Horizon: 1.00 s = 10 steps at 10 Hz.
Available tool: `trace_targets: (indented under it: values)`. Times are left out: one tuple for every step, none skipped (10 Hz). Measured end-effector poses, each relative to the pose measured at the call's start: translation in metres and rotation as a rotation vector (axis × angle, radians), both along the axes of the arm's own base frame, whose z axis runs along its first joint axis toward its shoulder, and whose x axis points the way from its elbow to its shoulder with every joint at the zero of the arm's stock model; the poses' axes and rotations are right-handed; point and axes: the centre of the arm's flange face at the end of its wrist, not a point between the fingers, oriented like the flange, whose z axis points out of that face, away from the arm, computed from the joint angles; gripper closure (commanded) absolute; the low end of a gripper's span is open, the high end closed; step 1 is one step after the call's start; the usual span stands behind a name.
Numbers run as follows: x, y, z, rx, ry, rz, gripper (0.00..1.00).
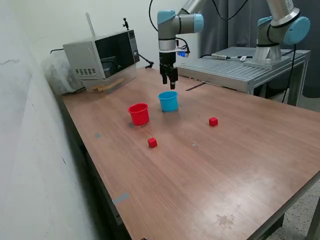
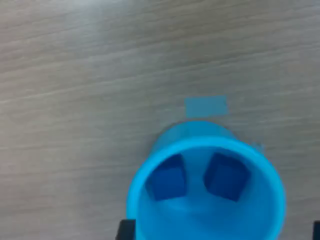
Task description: Place red objects in the red bin, and blue objects in the blue bin.
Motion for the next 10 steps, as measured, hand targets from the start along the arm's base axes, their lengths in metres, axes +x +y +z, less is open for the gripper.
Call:
trace_targets:
  values:
    - [0.004, -0.013, 0.011, 0.003, 0.012, 0.019, 0.0]
    - [0.01, -0.036, 0.023, 0.006, 0.022, 0.05, 0.0]
    - [0.018, -0.066, 0.035, 0.007, 0.03, 0.094, 0.0]
    - [0.027, -0.102, 0.045, 0.007, 0.035, 0.147, 0.0]
    - [0.038, -0.137, 0.052, 0.005, 0.036, 0.199, 0.0]
    - [0.048, -0.169, 0.056, 0.001, 0.035, 0.244, 0.0]
    - [0.057, -0.196, 0.058, -0.003, 0.034, 0.277, 0.0]
    - [0.061, -0.215, 0.056, -0.007, 0.029, 0.293, 0.0]
    - [0.06, -0.227, 0.051, -0.012, 0.021, 0.294, 0.0]
    - [0.055, -0.236, 0.041, -0.017, 0.01, 0.285, 0.0]
